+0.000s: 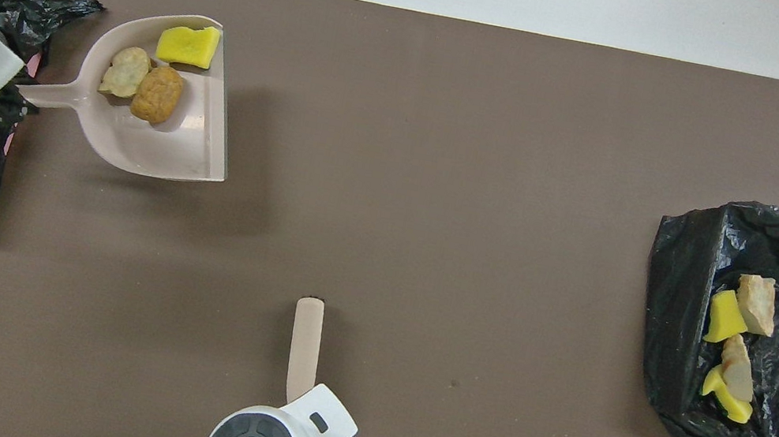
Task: Sweep and dump trash in bin
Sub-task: 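Tip the dustpan into the black bag with the left gripper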
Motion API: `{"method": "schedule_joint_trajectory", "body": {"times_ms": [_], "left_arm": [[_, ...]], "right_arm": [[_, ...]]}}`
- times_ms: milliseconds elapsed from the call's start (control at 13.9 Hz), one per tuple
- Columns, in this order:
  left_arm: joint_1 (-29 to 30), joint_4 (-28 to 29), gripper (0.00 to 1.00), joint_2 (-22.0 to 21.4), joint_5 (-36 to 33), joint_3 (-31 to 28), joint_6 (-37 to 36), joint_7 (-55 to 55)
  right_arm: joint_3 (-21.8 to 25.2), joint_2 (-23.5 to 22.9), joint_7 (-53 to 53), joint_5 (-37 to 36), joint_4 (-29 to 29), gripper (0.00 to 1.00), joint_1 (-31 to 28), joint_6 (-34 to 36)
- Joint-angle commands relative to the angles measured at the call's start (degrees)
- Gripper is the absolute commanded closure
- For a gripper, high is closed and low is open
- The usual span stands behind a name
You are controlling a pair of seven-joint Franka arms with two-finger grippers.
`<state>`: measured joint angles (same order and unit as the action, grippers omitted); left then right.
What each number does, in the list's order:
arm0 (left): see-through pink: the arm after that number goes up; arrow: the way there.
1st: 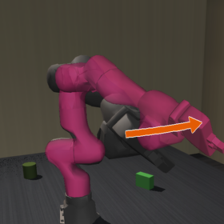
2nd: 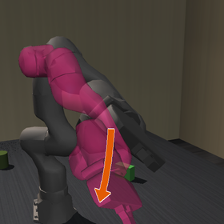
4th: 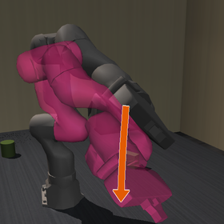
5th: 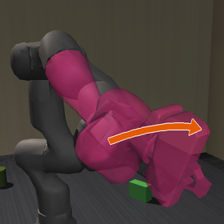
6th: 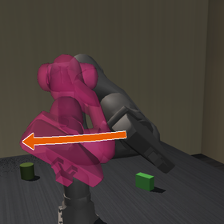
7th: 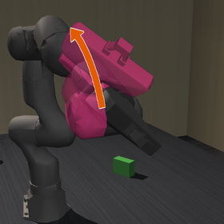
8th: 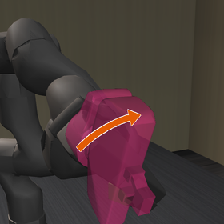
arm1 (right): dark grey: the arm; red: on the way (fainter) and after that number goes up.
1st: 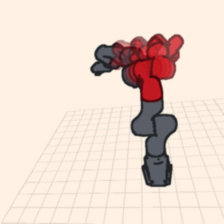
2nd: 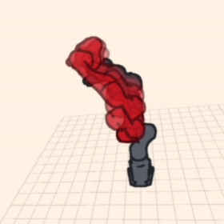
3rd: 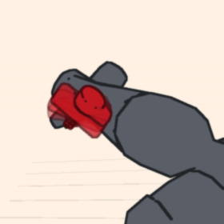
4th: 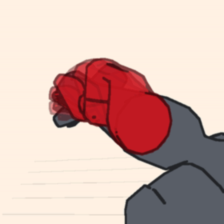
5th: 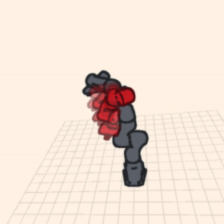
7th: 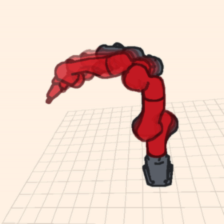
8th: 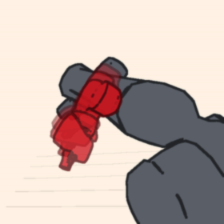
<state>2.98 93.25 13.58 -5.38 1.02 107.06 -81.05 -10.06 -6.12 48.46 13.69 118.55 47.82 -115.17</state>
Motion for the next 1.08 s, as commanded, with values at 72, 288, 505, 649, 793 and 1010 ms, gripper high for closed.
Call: {"method": "schedule_joint_trajectory", "body": {"times_ms": [72,288,505,649,793,1010], "left_arm": [[6.49,-4.48,1.00,1.45,0.54,0.13,-2.12,-8.76],[12.30,-8.59,1.00,3.38,-0.85,0.04,-2.47,-16.57],[18.18,-12.03,1.00,4.79,-4.03,0.04,-1.77,-17.39],[20.74,-16.58,1.00,7.24,-6.56,0.04,-2.11,-21.59],[20.32,-19.33,1.00,8.83,-16.72,0.21,-1.25,-22.23],[19.35,-18.81,1.00,9.01,-26.74,0.21,2.53,-21.35]], "right_arm": [[0.13,-0.74,3.57,-0.07,2.64,1.00,1.49,-5.40],[0.13,-0.73,3.40,0.02,3.71,1.00,1.58,-6.56],[0.12,-1.88,3.66,0.11,3.18,1.00,1.75,-7.18],[0.13,-3.19,3.23,0.11,1.35,0.69,1.06,-6.57],[0.13,-4.86,3.05,0.11,-1.64,0.55,0.61,-6.56],[0.21,-4.34,2.26,-0.07,-3.32,0.33,-2.54,-6.56]]}}
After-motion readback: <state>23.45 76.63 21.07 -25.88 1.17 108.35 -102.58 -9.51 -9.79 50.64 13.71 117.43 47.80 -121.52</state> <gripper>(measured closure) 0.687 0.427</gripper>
